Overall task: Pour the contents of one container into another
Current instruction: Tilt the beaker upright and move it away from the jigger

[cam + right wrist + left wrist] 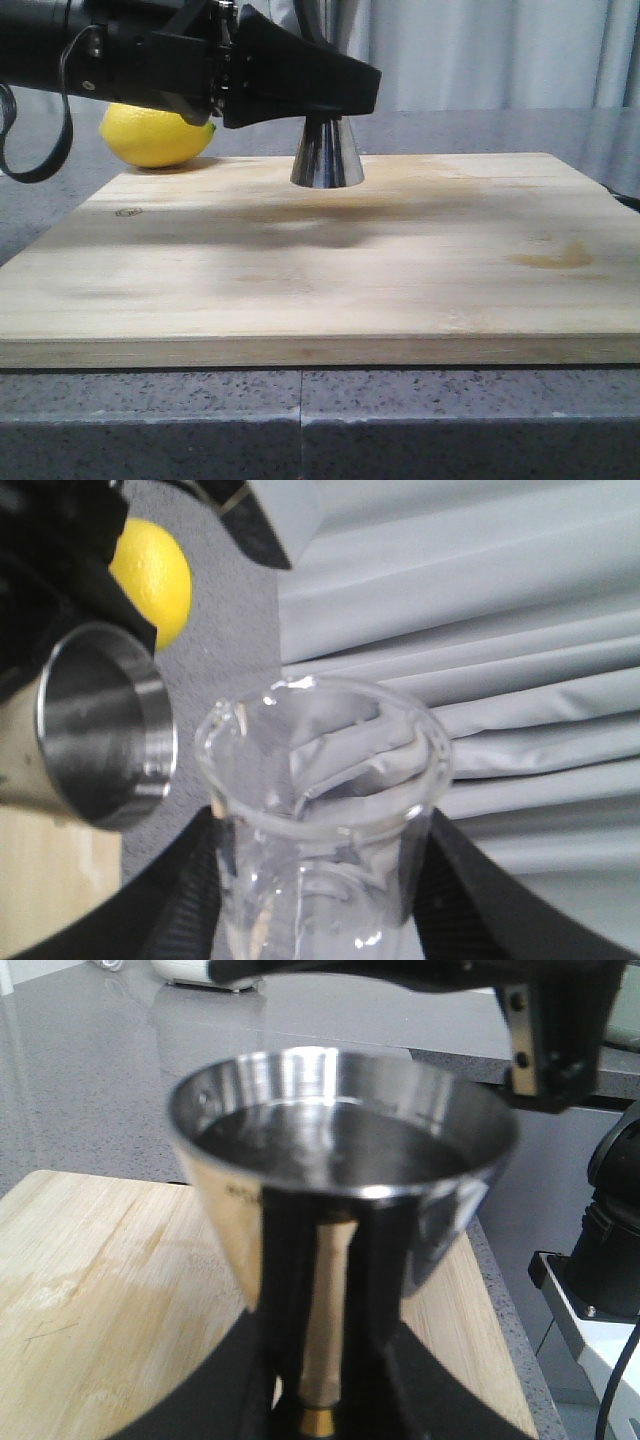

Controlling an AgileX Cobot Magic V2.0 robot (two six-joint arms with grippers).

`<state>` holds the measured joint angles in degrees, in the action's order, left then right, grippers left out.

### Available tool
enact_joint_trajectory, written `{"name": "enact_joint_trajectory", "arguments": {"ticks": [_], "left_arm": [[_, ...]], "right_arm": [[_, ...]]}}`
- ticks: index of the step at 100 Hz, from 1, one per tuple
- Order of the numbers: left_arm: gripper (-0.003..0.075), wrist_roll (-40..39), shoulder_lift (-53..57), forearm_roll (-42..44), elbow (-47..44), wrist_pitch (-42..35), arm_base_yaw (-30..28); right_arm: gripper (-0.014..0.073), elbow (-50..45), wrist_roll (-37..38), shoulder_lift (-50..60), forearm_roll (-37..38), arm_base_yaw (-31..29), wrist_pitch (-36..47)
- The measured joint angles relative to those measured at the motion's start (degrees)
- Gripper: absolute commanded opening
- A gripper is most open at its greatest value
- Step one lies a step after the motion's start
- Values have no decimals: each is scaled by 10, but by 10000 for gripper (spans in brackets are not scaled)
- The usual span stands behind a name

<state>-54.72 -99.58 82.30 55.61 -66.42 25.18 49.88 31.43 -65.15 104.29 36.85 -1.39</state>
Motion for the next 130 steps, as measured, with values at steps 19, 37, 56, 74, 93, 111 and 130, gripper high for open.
{"name": "enact_joint_trajectory", "arguments": {"ticks": [19, 37, 56, 74, 93, 111, 130], "left_arm": [[-19, 0, 0, 0, 0, 0, 0], [-19, 0, 0, 0, 0, 0, 0], [-19, 0, 0, 0, 0, 0, 0], [-19, 0, 0, 0, 0, 0, 0], [-19, -1, 0, 0, 0, 0, 0], [-19, -1, 0, 0, 0, 0, 0], [-19, -1, 0, 0, 0, 0, 0]], "right_arm": [[142, 0, 135, 0, 0, 0, 2], [142, 0, 245, 0, 0, 0, -8], [142, 0, 361, 0, 0, 0, -50], [142, 0, 445, 0, 0, -17, -75], [142, 0, 511, 0, -1, -86, -56], [142, 0, 523, -1, -1, -143, -23], [142, 0, 533, -26, -1, -184, 14]]}}
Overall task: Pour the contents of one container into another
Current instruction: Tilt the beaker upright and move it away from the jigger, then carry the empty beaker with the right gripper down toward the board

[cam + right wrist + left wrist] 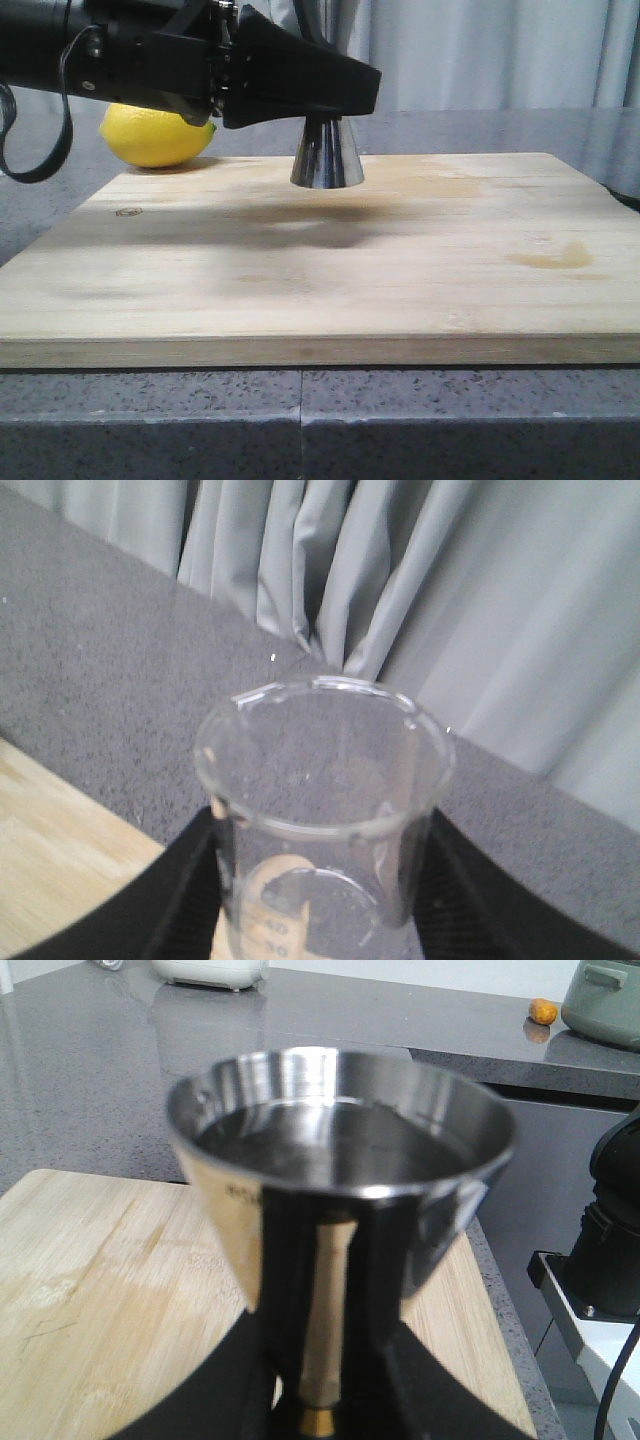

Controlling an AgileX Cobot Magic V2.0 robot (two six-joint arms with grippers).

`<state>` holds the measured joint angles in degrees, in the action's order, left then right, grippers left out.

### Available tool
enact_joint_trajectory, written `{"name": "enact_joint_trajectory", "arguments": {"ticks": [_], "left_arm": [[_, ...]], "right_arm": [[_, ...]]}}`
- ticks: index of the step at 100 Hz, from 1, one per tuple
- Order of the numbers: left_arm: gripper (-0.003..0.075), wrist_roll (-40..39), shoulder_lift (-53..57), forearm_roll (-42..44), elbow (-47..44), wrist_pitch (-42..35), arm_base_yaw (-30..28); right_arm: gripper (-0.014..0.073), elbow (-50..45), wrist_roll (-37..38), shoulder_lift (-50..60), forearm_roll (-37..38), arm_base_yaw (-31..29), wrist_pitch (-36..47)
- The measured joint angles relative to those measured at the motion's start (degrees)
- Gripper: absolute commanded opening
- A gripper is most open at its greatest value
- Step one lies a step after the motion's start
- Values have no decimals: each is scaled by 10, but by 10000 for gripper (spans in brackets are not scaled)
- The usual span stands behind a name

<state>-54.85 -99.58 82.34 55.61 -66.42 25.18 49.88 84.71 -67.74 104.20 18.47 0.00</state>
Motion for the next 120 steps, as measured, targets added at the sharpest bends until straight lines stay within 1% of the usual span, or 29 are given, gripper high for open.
{"name": "enact_joint_trajectory", "arguments": {"ticks": [31, 58, 99, 120], "left_arm": [[-19, 0, 0, 1, 0, 0, 0], [-19, 0, 0, 1, 0, 0, 0], [-19, 0, 0, 1, 0, 0, 0], [-19, 0, 0, 1, 0, 0, 0]], "right_arm": [[142, 0, 3, -72, 1, -11, 18], [142, 0, 3, -82, 1, -11, 25], [142, 0, 4, -3, 3, -11, 40], [142, 0, 4, 8, 4, -11, 27]]}}
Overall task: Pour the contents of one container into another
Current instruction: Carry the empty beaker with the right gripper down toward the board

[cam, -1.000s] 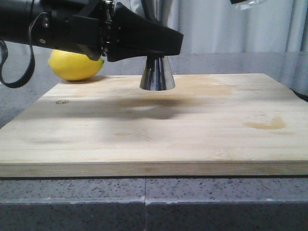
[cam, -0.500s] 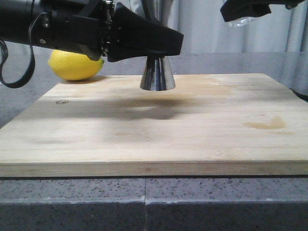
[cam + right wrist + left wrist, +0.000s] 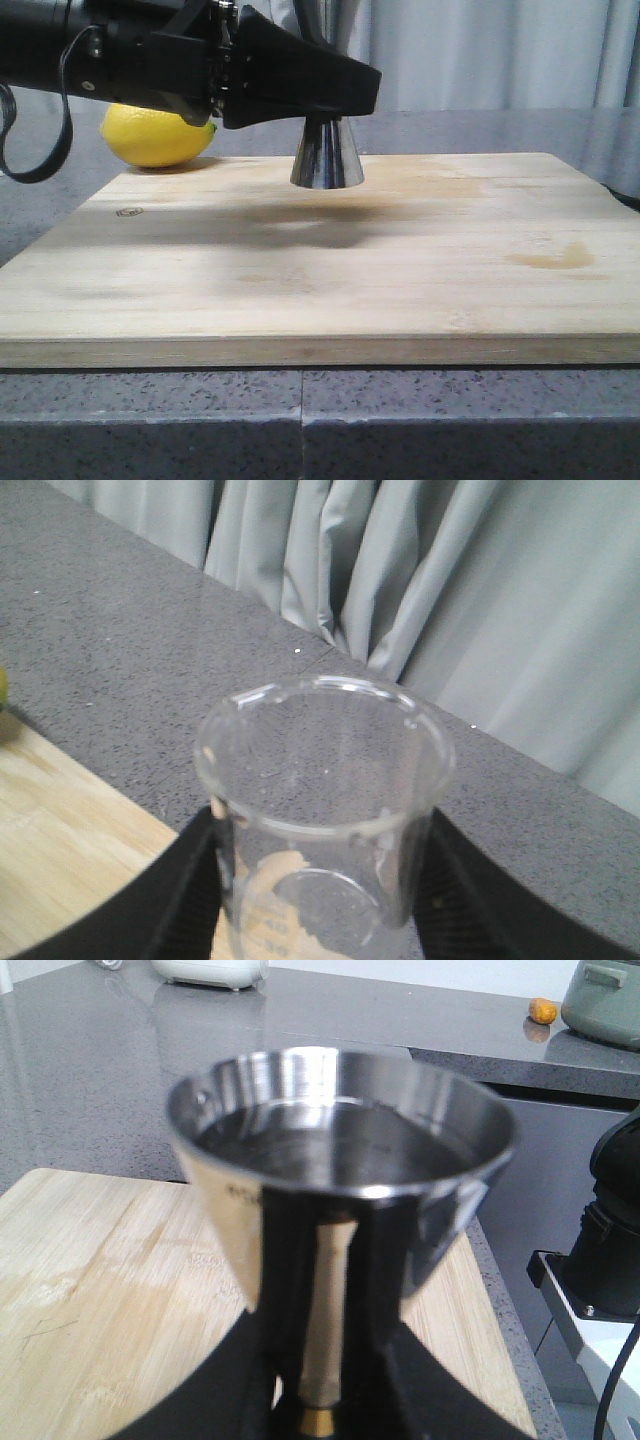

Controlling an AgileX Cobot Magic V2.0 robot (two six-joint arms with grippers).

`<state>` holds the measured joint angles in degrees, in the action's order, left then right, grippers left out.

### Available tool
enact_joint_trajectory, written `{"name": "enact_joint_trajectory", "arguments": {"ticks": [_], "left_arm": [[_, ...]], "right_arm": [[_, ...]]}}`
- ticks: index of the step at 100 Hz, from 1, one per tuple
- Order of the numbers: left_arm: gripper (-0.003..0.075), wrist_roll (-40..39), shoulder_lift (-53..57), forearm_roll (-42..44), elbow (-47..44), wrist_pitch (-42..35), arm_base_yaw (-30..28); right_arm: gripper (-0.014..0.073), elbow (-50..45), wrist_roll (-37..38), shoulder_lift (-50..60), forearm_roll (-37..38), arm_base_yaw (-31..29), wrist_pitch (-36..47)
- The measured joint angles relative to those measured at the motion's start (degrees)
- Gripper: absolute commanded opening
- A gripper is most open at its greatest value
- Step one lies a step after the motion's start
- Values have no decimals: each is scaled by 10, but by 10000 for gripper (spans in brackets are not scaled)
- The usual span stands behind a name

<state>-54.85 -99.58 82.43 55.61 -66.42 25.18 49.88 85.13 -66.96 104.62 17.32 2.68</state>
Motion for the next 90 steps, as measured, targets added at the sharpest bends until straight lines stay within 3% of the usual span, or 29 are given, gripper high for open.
{"name": "enact_joint_trajectory", "arguments": {"ticks": [21, 90], "left_arm": [[-19, 0, 0, 0, 0, 0, 0], [-19, 0, 0, 0, 0, 0, 0]], "right_arm": [[142, 0, 27, 0, 0, 0, -31], [142, 0, 32, -2, 0, 0, -12]]}}
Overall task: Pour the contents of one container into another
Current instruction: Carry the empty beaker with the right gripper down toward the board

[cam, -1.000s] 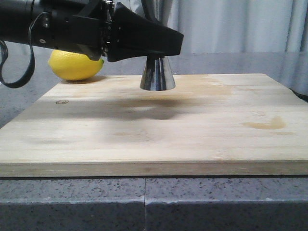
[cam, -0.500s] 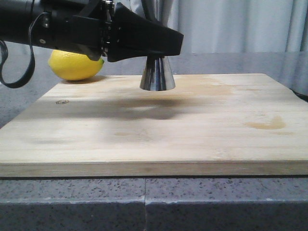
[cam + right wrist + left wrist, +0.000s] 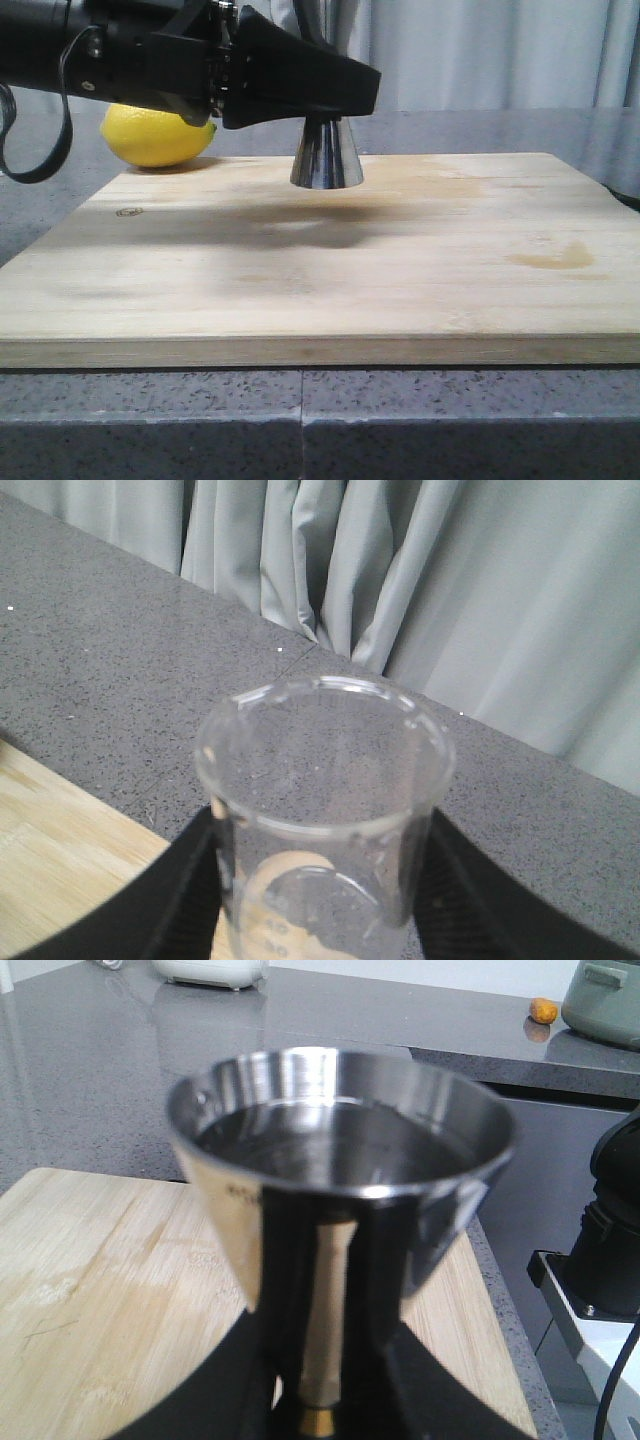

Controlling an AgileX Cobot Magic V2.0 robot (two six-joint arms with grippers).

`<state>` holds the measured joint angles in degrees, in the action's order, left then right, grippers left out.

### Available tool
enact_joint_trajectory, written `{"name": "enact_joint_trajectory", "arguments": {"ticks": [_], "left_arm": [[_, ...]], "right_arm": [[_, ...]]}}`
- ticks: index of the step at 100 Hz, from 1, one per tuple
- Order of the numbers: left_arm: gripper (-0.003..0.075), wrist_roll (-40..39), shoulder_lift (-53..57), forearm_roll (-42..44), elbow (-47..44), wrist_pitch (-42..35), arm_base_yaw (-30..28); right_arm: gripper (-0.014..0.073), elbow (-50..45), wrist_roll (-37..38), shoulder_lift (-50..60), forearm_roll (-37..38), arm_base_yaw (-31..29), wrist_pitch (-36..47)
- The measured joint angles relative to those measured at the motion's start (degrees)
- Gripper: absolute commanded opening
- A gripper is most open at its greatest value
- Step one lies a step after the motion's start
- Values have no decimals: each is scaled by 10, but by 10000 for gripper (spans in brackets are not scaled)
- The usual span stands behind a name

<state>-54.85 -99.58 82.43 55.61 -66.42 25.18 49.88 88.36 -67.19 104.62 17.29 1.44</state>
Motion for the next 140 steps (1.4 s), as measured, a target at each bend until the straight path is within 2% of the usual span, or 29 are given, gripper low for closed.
{"name": "enact_joint_trajectory", "arguments": {"ticks": [140], "left_arm": [[-19, 0, 0, 0, 0, 0, 0]], "right_arm": [[142, 0, 1, -1, 0, 0, -19]]}}
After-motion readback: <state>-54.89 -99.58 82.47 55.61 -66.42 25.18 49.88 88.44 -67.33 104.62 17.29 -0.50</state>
